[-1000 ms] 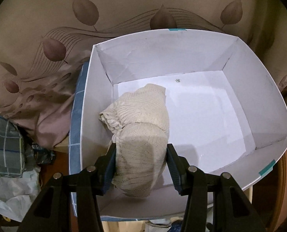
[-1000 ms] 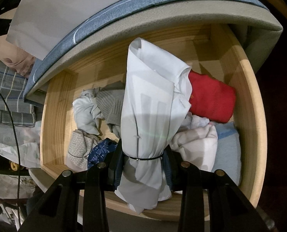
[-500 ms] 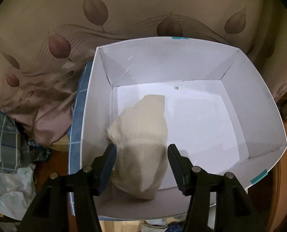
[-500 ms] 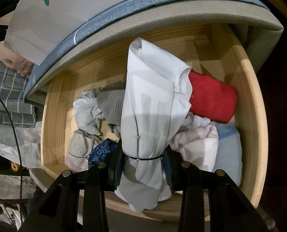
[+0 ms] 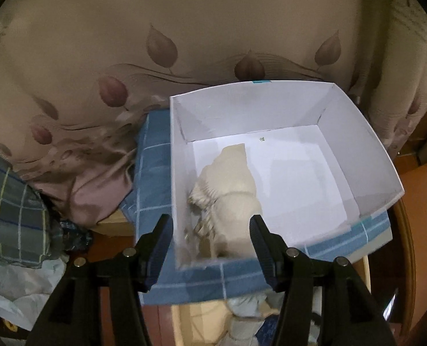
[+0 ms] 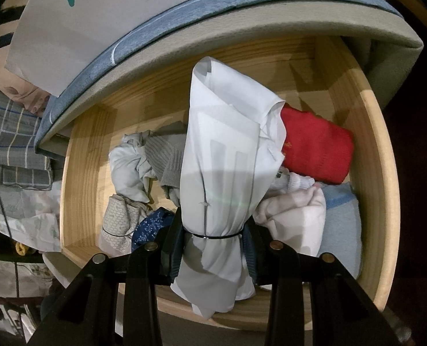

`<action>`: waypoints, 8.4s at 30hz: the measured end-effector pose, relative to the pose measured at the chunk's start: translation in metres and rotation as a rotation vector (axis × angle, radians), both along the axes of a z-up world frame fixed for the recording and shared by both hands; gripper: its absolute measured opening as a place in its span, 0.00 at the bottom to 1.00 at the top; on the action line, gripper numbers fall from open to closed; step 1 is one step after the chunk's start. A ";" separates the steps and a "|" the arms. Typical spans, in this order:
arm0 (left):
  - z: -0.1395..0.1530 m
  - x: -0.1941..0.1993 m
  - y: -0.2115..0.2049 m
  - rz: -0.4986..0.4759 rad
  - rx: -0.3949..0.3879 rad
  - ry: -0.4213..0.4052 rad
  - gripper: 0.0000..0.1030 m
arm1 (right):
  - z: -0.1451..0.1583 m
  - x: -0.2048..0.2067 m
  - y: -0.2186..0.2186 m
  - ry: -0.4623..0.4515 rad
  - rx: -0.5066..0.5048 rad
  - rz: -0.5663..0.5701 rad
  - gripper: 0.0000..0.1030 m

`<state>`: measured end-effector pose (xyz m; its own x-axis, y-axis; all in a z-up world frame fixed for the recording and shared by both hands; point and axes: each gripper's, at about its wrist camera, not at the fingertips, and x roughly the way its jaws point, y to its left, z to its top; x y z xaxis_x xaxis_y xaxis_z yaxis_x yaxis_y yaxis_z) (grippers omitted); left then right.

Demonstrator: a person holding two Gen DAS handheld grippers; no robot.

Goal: Take underwear out of drawer
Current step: 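Move the empty left tool back over the open drawer, then carry the white rolled garment into the white box and open the right tool, then grasp the white-pink rolled underwear with the right tool while the left hovers over the drawer, then grasp the white lace underwear with black band with the left tool while the right holds the white-pink roll, then carry the white lace underwear into the white box and open the left tool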

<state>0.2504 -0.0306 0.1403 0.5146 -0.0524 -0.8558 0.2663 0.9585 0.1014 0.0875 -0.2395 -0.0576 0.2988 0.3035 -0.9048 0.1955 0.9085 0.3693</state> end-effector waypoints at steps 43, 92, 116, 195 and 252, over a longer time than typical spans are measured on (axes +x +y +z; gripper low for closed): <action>-0.162 -0.161 0.074 0.248 -0.104 0.112 0.55 | 0.120 -0.017 -0.006 -0.067 -0.035 0.087 0.33; -0.170 -0.155 0.088 0.298 -0.206 0.143 0.55 | 0.144 0.237 -0.013 -0.071 -0.367 0.134 0.44; -0.181 -0.147 0.085 0.287 -0.213 0.225 0.55 | 0.132 0.035 -0.023 0.106 -0.212 0.241 0.44; -0.284 -0.096 0.022 0.079 -0.049 0.707 0.54 | -0.015 -0.002 -0.029 0.234 -0.052 0.066 0.44; -0.014 0.006 -0.029 -0.034 -0.074 -0.105 0.48 | -0.014 -0.003 -0.018 0.234 -0.110 0.097 0.44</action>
